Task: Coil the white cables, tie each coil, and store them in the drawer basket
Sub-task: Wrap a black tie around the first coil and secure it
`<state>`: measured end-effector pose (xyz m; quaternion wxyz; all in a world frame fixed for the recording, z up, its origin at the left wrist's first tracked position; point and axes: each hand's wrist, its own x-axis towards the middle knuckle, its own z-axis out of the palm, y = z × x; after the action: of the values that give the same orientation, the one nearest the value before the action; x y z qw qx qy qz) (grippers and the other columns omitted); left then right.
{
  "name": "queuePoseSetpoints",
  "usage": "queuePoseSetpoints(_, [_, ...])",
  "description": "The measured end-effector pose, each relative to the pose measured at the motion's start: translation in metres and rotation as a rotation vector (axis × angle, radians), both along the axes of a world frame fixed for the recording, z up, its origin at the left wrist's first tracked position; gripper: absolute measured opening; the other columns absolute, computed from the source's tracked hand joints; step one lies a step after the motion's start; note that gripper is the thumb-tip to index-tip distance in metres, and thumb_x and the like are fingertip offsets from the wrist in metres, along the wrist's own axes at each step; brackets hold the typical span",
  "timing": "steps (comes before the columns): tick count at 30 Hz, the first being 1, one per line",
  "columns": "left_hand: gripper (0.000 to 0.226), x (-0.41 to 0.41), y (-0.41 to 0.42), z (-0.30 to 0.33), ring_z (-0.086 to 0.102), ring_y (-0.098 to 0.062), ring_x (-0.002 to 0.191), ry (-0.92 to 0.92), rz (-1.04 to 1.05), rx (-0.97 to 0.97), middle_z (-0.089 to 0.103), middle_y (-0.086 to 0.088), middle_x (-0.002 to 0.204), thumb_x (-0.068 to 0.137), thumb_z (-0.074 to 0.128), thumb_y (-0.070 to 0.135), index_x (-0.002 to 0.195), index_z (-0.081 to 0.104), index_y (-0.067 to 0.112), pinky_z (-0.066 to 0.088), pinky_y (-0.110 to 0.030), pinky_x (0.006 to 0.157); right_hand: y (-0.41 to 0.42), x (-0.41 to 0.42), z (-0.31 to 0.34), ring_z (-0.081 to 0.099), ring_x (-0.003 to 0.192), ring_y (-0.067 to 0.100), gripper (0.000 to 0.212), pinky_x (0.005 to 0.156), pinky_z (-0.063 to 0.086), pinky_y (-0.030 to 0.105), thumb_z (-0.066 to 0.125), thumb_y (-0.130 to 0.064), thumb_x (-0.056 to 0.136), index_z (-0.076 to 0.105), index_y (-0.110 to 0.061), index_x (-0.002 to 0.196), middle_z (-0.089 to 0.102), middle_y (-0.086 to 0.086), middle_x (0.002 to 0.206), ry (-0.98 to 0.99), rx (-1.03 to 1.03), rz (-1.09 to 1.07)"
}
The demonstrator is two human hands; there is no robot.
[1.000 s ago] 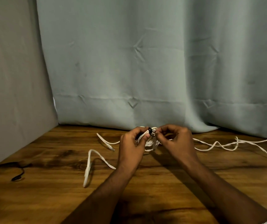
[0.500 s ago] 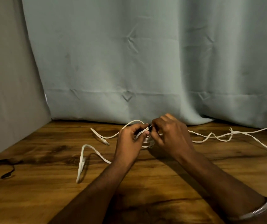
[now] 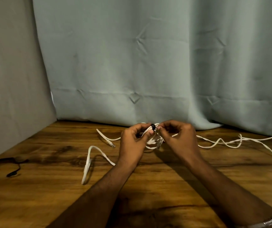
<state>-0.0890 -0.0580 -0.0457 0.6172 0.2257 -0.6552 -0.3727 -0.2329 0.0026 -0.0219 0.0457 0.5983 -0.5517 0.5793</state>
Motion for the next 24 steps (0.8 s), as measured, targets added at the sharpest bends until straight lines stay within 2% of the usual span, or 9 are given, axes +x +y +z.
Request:
queuePoseSetpoints(4, [0.023,-0.002,0.001,0.0,0.073,-0.01,0.096,-0.004,-0.003,0.003,0.078,0.005,0.099,0.086,0.075,0.003,0.107,0.076,0.013,0.058,-0.028,0.087,-0.002,-0.004,0.001,0.071,0.074,0.004,0.005,0.073,0.061,0.037,0.08,-0.024,0.085,0.081,-0.022,0.089,0.076,-0.012,0.079,0.043,0.008,-0.037])
queuePoseSetpoints(7, [0.024,-0.002,0.002,0.001,0.073,-0.011,0.097,0.003,-0.017,-0.008,0.078,0.003,0.099,0.085,0.075,0.002,0.105,0.076,0.015,0.058,-0.031,0.089,0.0,-0.004,0.001,0.069,0.077,0.01,0.012,0.07,0.059,0.039,0.073,-0.031,0.083,0.079,-0.023,0.089,0.074,-0.011,0.081,0.229,-0.042,-0.12])
queuePoseSetpoints(10, [0.025,-0.001,0.006,0.001,0.073,-0.009,0.095,-0.035,-0.023,-0.045,0.078,0.006,0.096,0.085,0.075,0.001,0.101,0.076,0.021,0.058,-0.026,0.086,0.003,-0.005,0.002,0.064,0.081,0.018,0.015,0.067,0.053,0.034,0.066,-0.031,0.087,0.076,-0.021,0.089,0.072,-0.005,0.083,0.405,-0.05,-0.196])
queuePoseSetpoints(13, [0.021,0.001,0.008,0.001,0.073,-0.006,0.093,-0.096,0.01,-0.107,0.078,0.006,0.095,0.084,0.076,0.002,0.101,0.078,0.015,0.058,-0.025,0.085,0.005,-0.008,0.004,0.061,0.08,0.022,0.016,0.062,0.046,0.033,0.063,-0.029,0.09,0.073,-0.016,0.09,0.069,0.001,0.082,0.592,-0.035,-0.256])
queuePoseSetpoints(16, [0.021,0.002,0.007,0.001,0.073,-0.003,0.091,-0.16,0.056,-0.141,0.078,0.009,0.094,0.084,0.077,0.005,0.102,0.079,0.014,0.058,-0.024,0.083,0.004,-0.008,0.006,0.059,0.08,0.025,0.027,0.06,0.047,0.037,0.051,-0.031,0.09,0.07,-0.012,0.089,0.067,0.005,0.082,0.727,-0.019,-0.248])
queuePoseSetpoints(17, [0.021,0.002,0.006,0.001,0.073,-0.002,0.091,-0.174,0.067,-0.143,0.078,0.009,0.094,0.083,0.077,0.005,0.102,0.079,0.014,0.058,-0.024,0.084,0.004,-0.007,0.006,0.059,0.08,0.026,0.025,0.061,0.048,0.038,0.052,-0.029,0.091,0.069,-0.011,0.089,0.066,0.007,0.082,0.753,-0.012,-0.236])
queuePoseSetpoints(21, [0.024,0.006,0.008,0.003,0.072,0.0,0.091,-0.184,0.059,-0.131,0.077,0.014,0.092,0.083,0.078,0.005,0.101,0.078,0.02,0.057,-0.021,0.084,0.001,-0.003,0.002,0.058,0.08,0.026,0.009,0.065,0.047,0.038,0.064,-0.015,0.091,0.07,-0.007,0.092,0.066,0.009,0.084,0.751,-0.061,-0.187])
queuePoseSetpoints(24, [0.028,0.007,0.008,0.005,0.074,-0.006,0.092,-0.111,-0.008,-0.078,0.078,0.009,0.091,0.081,0.079,0.001,0.098,0.076,0.024,0.058,-0.025,0.085,-0.001,-0.002,0.0,0.062,0.083,0.024,0.008,0.068,0.051,0.036,0.068,-0.012,0.093,0.074,-0.009,0.096,0.069,0.005,0.086,0.553,-0.124,-0.125])
